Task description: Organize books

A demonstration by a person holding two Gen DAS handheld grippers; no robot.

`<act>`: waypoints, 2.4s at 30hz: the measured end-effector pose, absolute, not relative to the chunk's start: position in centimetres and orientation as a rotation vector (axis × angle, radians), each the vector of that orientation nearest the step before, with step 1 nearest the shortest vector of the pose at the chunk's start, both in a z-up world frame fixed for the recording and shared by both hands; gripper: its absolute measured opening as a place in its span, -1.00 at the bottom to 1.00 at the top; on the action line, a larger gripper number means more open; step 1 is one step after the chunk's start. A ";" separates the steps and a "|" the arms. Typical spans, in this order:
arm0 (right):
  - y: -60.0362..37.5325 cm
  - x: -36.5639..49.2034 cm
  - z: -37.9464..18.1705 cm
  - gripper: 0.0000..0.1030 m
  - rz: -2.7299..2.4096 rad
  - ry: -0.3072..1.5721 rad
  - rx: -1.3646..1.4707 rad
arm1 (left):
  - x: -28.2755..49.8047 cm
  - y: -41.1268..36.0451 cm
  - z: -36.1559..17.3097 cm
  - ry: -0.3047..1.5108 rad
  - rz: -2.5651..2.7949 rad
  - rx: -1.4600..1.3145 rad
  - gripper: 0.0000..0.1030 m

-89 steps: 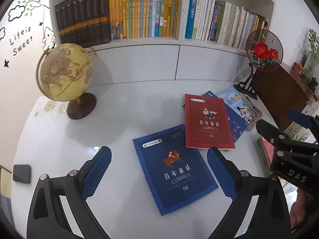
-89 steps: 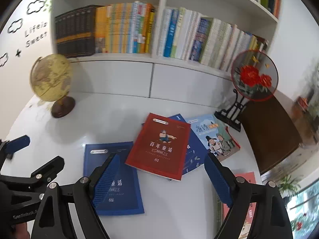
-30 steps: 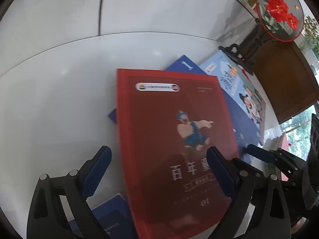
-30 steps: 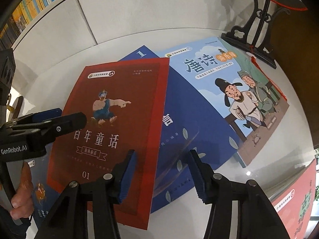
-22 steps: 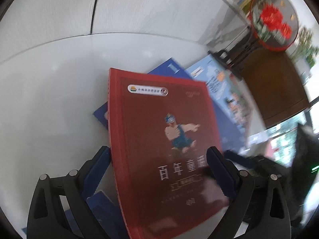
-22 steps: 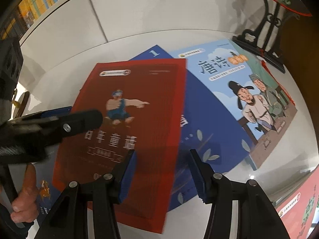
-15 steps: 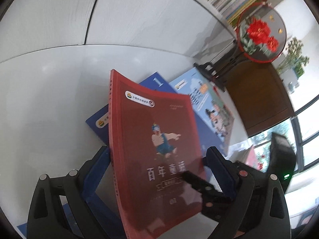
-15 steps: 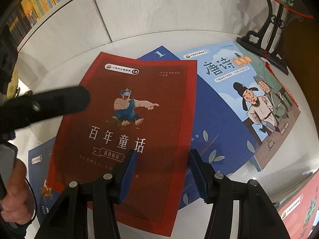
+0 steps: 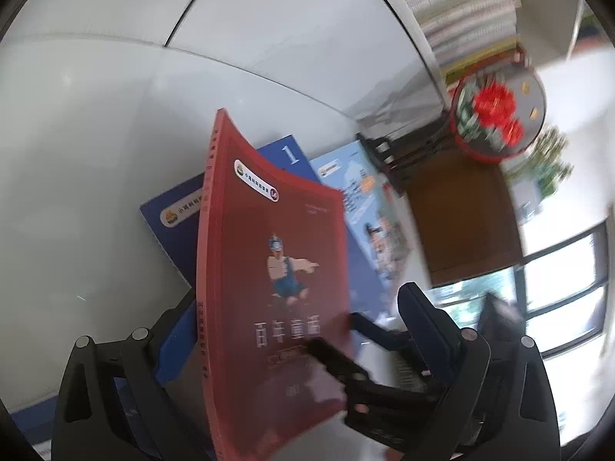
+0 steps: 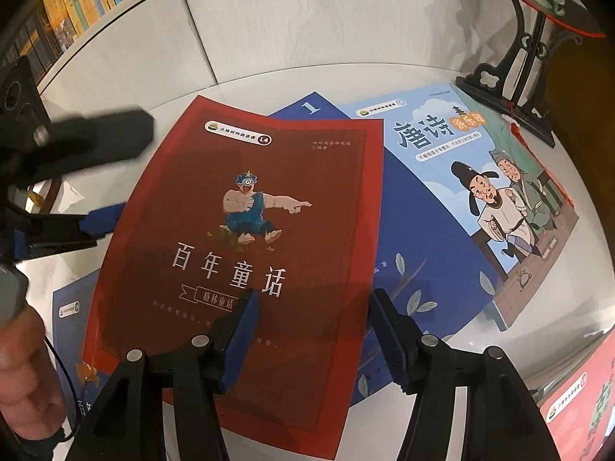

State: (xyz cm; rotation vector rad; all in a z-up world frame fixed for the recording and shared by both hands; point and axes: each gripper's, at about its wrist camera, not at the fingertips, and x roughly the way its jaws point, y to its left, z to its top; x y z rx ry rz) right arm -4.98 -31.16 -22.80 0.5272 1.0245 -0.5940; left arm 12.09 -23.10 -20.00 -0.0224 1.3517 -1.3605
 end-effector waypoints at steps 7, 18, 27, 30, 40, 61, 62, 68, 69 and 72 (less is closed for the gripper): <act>-30.6 -5.3 -22.5 -0.05 -0.623 1.003 0.483 | 11.2 -23.8 -21.0 1.309 -1.229 0.150 0.52; -30.8 -7.0 -20.0 -0.40 -0.563 0.899 0.482 | 11.8 -22.8 -20.5 1.256 -1.190 0.179 0.11; -32.5 -7.0 -21.3 -0.39 -0.519 0.911 0.573 | 11.9 -23.0 -21.2 1.264 -1.158 0.190 0.11; -34.6 -8.3 -22.8 -0.39 -0.464 0.854 0.777 | 11.8 -23.2 -21.3 1.251 -1.152 0.202 0.12; -37.4 -11.4 -24.2 -0.38 -0.308 0.651 1.114 | 12.2 -23.2 -21.3 1.241 -1.150 0.207 0.15; -28.8 -13.1 -24.7 -0.36 -0.256 0.862 1.182 | 12.4 -23.0 -20.5 1.277 -1.172 0.206 0.15; -28.6 -13.0 -24.9 -0.36 -0.248 0.854 1.201 | 12.5 -23.0 -20.4 1.277 -1.173 0.205 0.15; -28.3 -14.3 -25.6 -0.36 -0.278 0.828 1.243 | 12.5 -23.1 -21.2 1.298 -1.174 0.228 0.15; -28.5 -14.6 -25.5 -0.36 -0.281 0.824 1.241 | 12.4 -23.1 -21.3 1.303 -1.173 0.230 0.15; -28.6 -14.1 -25.7 -0.36 -0.261 0.805 1.246 | 12.3 -23.1 -21.3 1.294 -1.175 0.232 0.15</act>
